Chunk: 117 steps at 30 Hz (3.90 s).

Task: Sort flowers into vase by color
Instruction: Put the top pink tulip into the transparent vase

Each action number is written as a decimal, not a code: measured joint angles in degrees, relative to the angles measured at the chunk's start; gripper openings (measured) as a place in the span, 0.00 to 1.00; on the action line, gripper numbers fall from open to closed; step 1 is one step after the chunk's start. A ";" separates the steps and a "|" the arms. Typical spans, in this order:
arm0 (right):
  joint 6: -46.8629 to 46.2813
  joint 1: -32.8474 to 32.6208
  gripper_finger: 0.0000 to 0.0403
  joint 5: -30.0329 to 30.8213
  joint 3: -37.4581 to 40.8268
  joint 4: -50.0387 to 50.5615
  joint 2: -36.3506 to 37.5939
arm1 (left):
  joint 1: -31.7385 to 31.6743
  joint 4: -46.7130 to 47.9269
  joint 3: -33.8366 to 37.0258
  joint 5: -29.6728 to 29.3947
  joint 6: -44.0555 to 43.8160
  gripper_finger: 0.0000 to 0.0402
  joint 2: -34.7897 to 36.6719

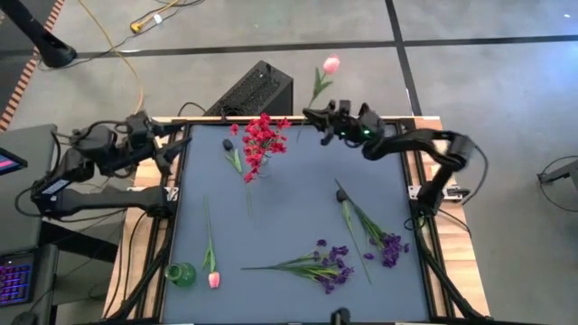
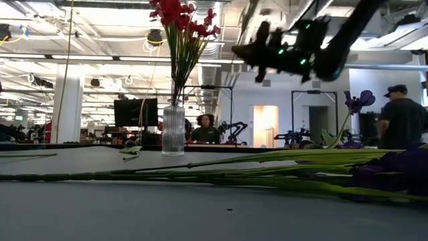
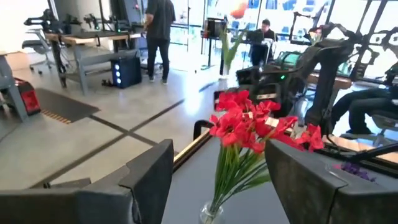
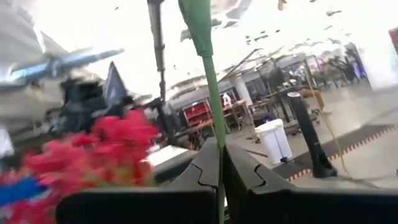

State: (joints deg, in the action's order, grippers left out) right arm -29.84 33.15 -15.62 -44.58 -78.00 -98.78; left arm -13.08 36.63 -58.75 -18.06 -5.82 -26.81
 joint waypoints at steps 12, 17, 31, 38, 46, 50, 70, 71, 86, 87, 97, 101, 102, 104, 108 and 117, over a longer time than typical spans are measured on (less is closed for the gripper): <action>-10.92 -2.32 0.08 -0.79 -19.77 -4.80 -20.74 | -0.01 2.38 2.83 1.18 0.06 0.59 3.26; -12.12 -4.04 0.08 -1.05 -24.22 -2.24 -22.56 | -0.02 3.88 2.83 1.20 0.63 0.59 3.26; -0.50 -9.37 0.08 2.10 -25.39 4.13 -22.25 | -0.02 5.07 2.83 1.13 1.42 0.59 3.24; 3.39 -10.28 0.08 2.30 -25.39 4.35 -22.25 | -0.02 5.11 2.83 1.18 0.74 0.59 3.24; 6.17 -10.14 0.08 2.46 -25.39 6.77 -22.37 | -0.02 6.53 2.83 1.22 0.66 0.59 3.23; 6.49 -10.19 0.08 2.45 -25.39 7.01 -22.38 | -0.02 6.57 2.83 1.22 0.66 0.59 3.23; 3.02 -9.00 0.08 0.31 -27.60 5.16 -22.45 | -0.02 7.69 2.81 1.23 0.43 0.59 3.23; 2.58 -8.87 0.08 -0.05 -27.65 5.14 -22.45 | -0.02 8.02 2.81 1.23 0.42 0.59 3.22; 1.35 -8.00 0.08 -0.68 -27.67 5.71 -22.43 | -0.02 8.96 2.81 1.24 0.09 0.59 3.22; 1.35 -8.16 0.08 -0.70 -27.67 5.71 -22.45 | -0.02 8.96 2.81 1.24 0.06 0.59 3.22; 3.49 -9.61 0.08 0.99 -27.67 8.02 -22.40 | -0.02 8.96 2.81 1.24 -1.27 0.59 3.22; 5.66 -10.27 0.08 1.88 -27.67 8.65 -22.40 | -0.02 8.96 2.81 1.24 -1.39 0.59 3.22; 5.87 -10.31 0.08 1.88 -27.67 8.70 -22.40 | -0.02 8.97 2.81 1.24 -1.46 0.59 3.22; 6.01 -10.36 0.08 1.87 -27.67 9.02 -22.40 | -0.02 8.98 2.81 1.24 -1.51 0.59 3.22; 6.55 -10.24 0.08 1.96 -27.67 10.81 -22.38 | -0.02 8.98 2.81 1.24 -1.55 0.59 3.22; 10.16 -10.27 0.08 2.10 -27.67 13.28 -22.38 | -0.02 9.00 2.81 1.24 -1.53 0.59 3.22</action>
State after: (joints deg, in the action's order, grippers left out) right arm -19.68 22.87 -13.52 -72.25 -64.72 -121.16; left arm -13.10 45.63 -55.94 -16.82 -7.35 -23.59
